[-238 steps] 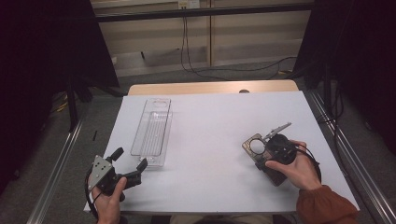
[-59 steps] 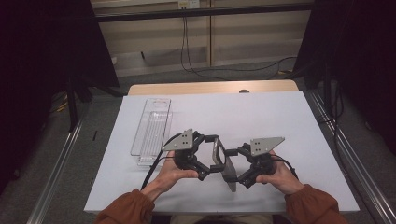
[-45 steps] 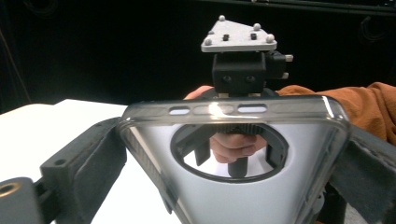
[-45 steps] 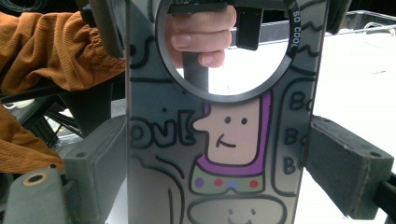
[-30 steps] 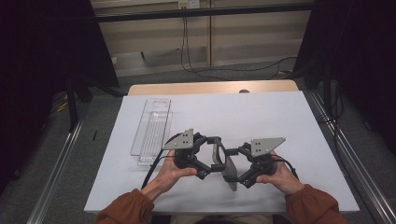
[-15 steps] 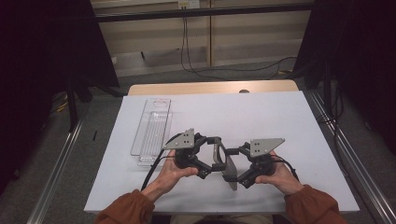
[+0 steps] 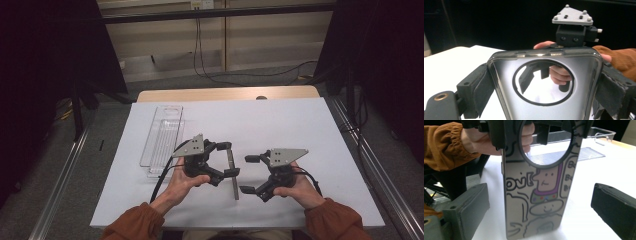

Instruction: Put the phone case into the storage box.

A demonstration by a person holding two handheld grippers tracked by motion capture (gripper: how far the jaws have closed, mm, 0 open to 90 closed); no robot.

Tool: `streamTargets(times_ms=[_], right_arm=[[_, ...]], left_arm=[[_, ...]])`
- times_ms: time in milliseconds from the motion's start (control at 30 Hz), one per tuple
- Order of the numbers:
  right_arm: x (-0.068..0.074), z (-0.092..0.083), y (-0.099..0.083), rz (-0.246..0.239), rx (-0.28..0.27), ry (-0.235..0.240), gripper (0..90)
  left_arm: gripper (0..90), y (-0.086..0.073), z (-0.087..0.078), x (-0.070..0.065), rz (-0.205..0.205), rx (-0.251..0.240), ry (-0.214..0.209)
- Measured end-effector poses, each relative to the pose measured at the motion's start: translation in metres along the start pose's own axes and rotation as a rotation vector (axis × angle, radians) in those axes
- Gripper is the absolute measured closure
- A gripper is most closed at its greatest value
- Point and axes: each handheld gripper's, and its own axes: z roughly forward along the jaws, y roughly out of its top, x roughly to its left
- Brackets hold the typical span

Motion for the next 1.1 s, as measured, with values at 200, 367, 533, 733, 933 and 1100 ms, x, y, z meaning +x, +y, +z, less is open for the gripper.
streamTargets(times_ms=[200, 367, 533, 733, 933, 1100], right_arm=[[-0.004, -0.003, 0.000, 0.027, 0.006, -0.058, 0.6], [-0.007, -0.006, -0.001, 0.037, 0.007, -0.109, 0.6], [-0.008, -0.008, -0.001, 0.041, -0.002, -0.156, 0.8], [-0.010, -0.011, -0.002, 0.064, 0.007, -0.217, 1.1], [-0.008, -0.014, -0.006, 0.055, -0.007, -0.281, 0.8], [-0.007, -0.021, -0.008, 0.067, -0.014, -0.330, 0.8]], left_arm=[[11.0, 0.002, -0.005, 0.001, 0.002, 0.006, 0.052], [11.0, 0.003, -0.007, 0.001, -0.012, -0.005, 0.093], [11.0, 0.004, -0.011, 0.002, -0.013, -0.007, 0.115], [11.1, 0.006, -0.018, 0.002, -0.017, -0.005, 0.160], [11.1, 0.007, -0.025, 0.003, -0.028, -0.030, 0.184], [11.1, 0.010, -0.030, 0.003, -0.031, -0.025, 0.219]])
